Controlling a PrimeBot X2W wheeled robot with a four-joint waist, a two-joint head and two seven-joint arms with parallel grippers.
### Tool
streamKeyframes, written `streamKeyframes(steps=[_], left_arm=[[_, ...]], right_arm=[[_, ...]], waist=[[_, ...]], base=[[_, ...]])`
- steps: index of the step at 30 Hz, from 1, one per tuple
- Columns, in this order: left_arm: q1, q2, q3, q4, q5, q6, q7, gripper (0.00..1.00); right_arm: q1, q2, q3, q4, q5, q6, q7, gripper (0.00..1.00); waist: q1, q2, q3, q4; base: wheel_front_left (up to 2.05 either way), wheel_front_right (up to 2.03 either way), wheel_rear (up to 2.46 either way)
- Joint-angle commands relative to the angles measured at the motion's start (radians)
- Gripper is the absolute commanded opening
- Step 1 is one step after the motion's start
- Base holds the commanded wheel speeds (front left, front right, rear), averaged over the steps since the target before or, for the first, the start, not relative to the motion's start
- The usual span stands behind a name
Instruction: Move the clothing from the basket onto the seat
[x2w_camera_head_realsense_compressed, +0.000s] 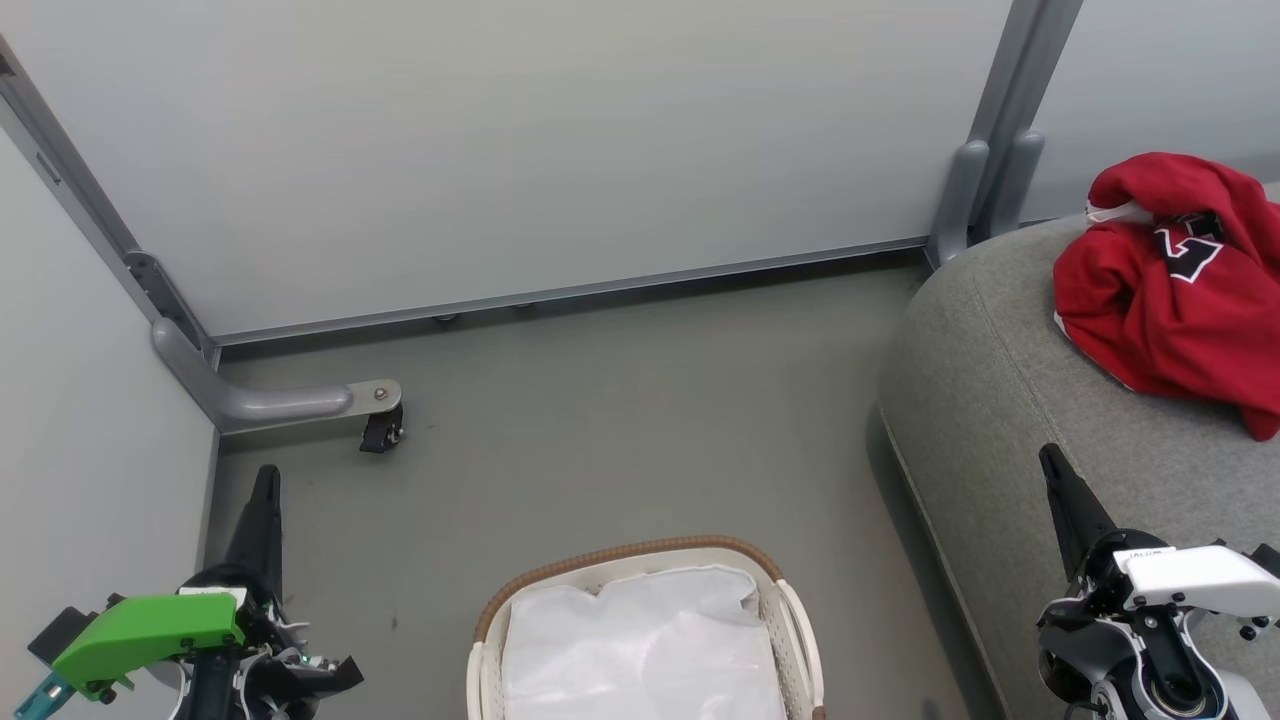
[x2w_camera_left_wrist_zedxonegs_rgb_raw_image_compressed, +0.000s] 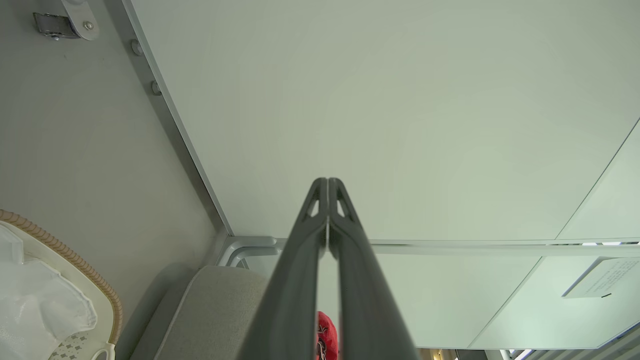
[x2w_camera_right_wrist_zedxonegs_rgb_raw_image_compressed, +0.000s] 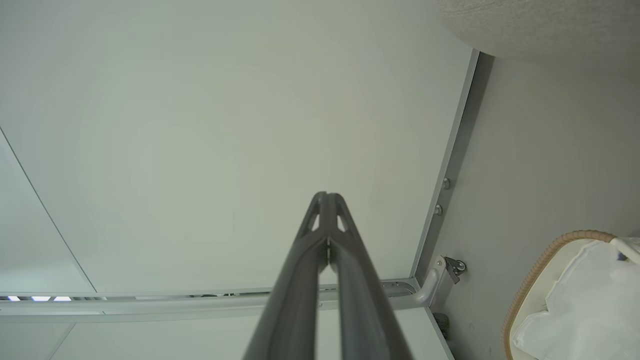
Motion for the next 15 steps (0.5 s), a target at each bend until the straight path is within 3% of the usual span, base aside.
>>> streamKeyframes(steps=[1, 15], left_arm=[[-0.012, 0.0, 0.003, -0.001, 0.005, -0.007, 0.004, 0.0], [-0.012, 0.0, 0.003, -0.001, 0.005, -0.007, 0.004, 0.0]], right_arm=[[0.004, -0.006, -0.002, -0.004, 0.003, 0.0, 0.003, 0.0], [0.004, -0.006, -0.002, -0.004, 0.003, 0.0, 0.003, 0.0]], waist=[[0.0, 0.0, 0.0, 0.0], [0.0, 0.0, 0.0, 0.0]], base=[[0.0, 0.0, 0.0], [0.0, 0.0, 0.0]])
